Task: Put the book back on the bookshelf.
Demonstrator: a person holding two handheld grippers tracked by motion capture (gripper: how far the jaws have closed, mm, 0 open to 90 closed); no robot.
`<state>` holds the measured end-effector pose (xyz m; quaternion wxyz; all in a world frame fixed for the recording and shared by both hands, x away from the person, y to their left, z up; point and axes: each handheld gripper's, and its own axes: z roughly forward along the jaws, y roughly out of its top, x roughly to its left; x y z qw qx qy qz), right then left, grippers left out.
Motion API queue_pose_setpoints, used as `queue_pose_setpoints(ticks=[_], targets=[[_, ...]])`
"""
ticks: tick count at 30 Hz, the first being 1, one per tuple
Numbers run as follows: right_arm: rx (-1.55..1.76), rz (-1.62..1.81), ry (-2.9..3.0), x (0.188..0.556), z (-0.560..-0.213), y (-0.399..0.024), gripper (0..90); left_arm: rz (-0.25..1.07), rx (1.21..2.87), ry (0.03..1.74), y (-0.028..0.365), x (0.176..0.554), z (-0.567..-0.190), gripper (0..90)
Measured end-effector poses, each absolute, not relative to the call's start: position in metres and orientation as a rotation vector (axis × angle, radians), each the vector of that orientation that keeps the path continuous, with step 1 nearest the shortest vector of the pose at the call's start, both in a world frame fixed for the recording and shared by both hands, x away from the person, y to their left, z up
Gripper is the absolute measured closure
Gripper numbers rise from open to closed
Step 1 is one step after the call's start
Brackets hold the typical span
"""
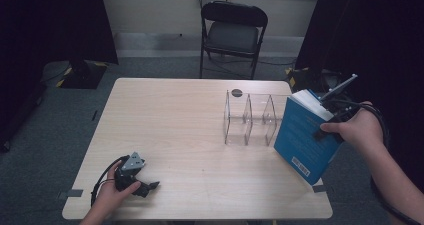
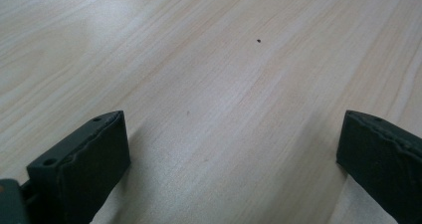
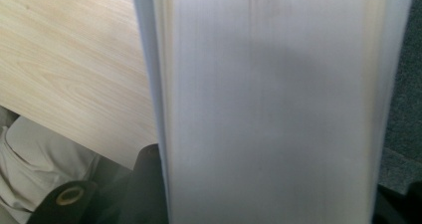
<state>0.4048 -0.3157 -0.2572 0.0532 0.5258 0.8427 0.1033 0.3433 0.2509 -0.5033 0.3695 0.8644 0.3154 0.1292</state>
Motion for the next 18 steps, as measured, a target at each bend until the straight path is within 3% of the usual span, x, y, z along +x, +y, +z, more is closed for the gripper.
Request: queue_pose_setpoints(ticks=[18], targets=[[1.688,0.33,2.458,0.4146,-0.2606,-0.3136,61.8,0.331,2.218,0.81,0.2508,0.3433,-0.5033,0.0]])
